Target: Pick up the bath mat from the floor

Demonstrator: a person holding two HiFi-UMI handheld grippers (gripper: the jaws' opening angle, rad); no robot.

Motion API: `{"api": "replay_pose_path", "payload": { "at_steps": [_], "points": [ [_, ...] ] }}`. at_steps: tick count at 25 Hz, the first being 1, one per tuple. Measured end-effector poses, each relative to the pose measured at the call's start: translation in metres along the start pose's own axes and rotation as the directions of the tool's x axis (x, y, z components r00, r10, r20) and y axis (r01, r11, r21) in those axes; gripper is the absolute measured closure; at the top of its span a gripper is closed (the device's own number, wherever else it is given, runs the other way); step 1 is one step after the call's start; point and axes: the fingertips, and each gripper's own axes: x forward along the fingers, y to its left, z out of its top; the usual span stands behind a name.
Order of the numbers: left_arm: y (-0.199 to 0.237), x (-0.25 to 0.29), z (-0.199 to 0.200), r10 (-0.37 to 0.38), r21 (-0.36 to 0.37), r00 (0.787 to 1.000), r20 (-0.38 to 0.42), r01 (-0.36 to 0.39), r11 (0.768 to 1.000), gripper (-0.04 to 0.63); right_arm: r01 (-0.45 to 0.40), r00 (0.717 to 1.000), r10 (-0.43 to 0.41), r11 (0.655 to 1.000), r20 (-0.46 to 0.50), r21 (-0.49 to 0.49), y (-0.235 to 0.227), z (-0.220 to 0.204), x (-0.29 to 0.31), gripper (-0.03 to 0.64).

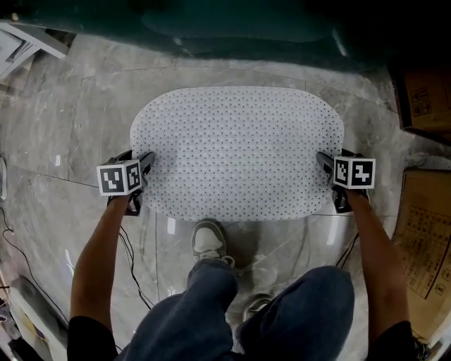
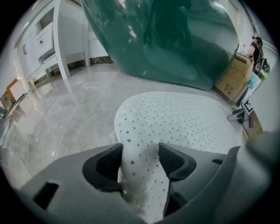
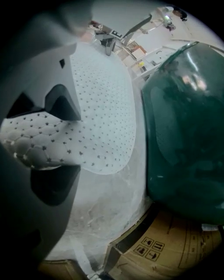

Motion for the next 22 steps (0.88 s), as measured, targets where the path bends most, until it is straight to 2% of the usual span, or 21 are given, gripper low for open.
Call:
{"api": "replay_pose_path", "payload": {
  "at_steps": [2, 4, 8, 12, 15, 19, 22],
  "points": [
    [-0.005, 0.000, 0.000, -0.030, -0.008, 0.999, -0.010, 0.030, 1.000, 0.351, -0.019, 1.000, 0.019, 1.000, -0.003, -0.011, 0.008, 0.000, 0.000, 0.339],
    [-0.012, -0.001, 0.001, -0.055, -0.014, 0.998, -0.016, 0.055, 0.998, 0.423, -0.037, 0.999, 0.037, 0.999, 0.002, -0.021, 0.016, 0.000, 0.000, 0.404],
    [-0.019, -0.001, 0.002, -0.057, -0.024, 0.998, -0.007, 0.057, 0.998, 0.472, -0.059, 0.998, 0.059, 0.998, 0.017, 0.008, 0.022, 0.002, -0.003, 0.453],
    [-0.026, -0.003, 0.002, -0.081, -0.024, 0.996, -0.024, 0.081, 0.996, 0.529, -0.101, 0.995, 0.101, 0.995, 0.011, 0.015, 0.036, 0.001, -0.002, 0.564],
    [-0.029, -0.003, 0.005, -0.093, -0.030, 0.995, -0.038, 0.092, 0.995, 0.545, -0.106, 0.994, 0.106, 0.994, 0.012, 0.035, 0.037, 0.002, -0.002, 0.578],
    [-0.029, -0.006, 0.005, -0.127, -0.114, 0.991, -0.027, 0.124, 0.986, 0.552, -0.129, 0.991, 0.128, 0.990, 0.027, 0.064, 0.038, 0.003, -0.007, 0.583],
    [-0.032, -0.012, 0.009, -0.136, -0.106, 0.991, -0.008, 0.134, 0.985, 0.563, -0.126, 0.991, 0.124, 0.991, 0.045, 0.042, 0.040, 0.005, -0.011, 0.586]
  ]
}}
